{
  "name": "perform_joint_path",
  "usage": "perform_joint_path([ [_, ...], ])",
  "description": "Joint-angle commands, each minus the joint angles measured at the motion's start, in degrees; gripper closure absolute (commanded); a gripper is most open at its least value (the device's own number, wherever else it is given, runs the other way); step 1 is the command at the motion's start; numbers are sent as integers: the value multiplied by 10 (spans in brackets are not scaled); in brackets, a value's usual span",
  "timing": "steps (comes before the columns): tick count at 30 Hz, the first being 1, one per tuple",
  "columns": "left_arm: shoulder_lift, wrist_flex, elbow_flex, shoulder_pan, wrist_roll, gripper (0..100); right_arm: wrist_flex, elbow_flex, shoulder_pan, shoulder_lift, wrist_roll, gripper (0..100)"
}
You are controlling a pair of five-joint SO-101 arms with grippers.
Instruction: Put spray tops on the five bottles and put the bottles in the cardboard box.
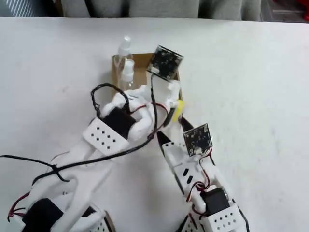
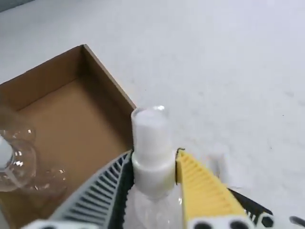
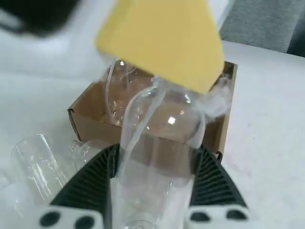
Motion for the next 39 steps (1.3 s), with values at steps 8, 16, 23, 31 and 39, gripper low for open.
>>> perform_joint_path([
  [8,-7,-5,-20,10,-2,980,0,5,11,-6,1,984],
  [16,-14,-4,1,28,-2,980,-2,5,19,-6,1,984],
  [23,-143,-42,99,73,0,980,-9,5,24,-6,-2,984],
  [31,-209,-80,180,72,0,979,-9,5,28,-6,-3,984],
  [39,-210,-136,198,28,1,976,-9,5,28,-6,-4,984],
])
